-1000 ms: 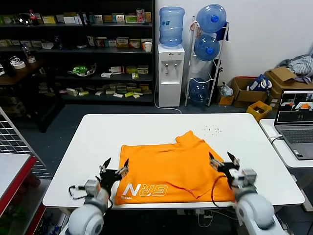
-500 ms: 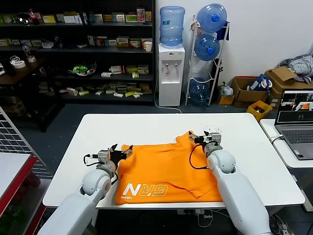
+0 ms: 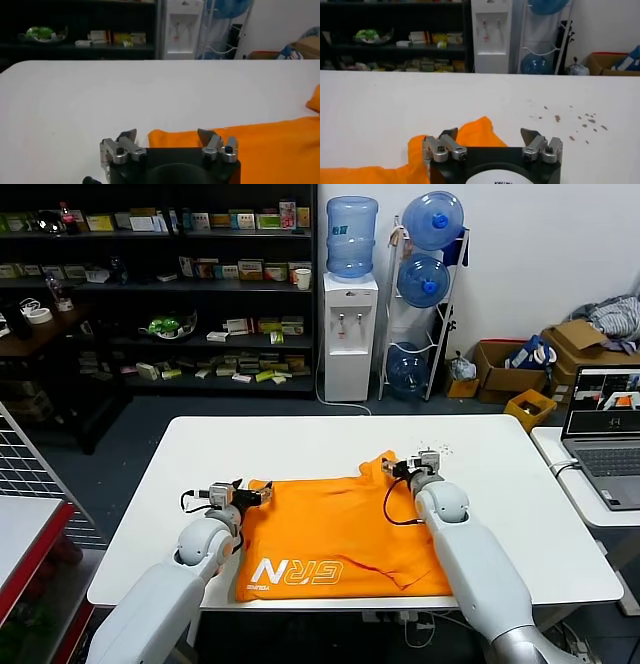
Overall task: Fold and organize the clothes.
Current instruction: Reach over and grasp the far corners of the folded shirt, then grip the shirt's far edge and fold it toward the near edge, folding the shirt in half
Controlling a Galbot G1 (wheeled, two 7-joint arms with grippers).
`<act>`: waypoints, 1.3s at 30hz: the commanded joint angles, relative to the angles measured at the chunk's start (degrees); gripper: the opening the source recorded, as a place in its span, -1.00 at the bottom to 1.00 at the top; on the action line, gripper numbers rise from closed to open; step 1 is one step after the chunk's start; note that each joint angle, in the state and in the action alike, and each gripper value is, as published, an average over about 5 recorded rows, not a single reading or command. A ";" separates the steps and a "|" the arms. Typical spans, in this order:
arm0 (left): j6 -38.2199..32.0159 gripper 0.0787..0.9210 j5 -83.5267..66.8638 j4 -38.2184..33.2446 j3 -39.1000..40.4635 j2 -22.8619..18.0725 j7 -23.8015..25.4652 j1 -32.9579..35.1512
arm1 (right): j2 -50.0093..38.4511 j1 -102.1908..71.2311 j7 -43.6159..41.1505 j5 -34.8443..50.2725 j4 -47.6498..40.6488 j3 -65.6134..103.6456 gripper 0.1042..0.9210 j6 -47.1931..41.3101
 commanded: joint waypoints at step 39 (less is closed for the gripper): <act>-5.81 -0.96 4.20 -11.72 -2.31 0.96 -2.30 7.37 | -6.68 -13.94 -0.07 5.59 22.08 2.73 -0.95 3.17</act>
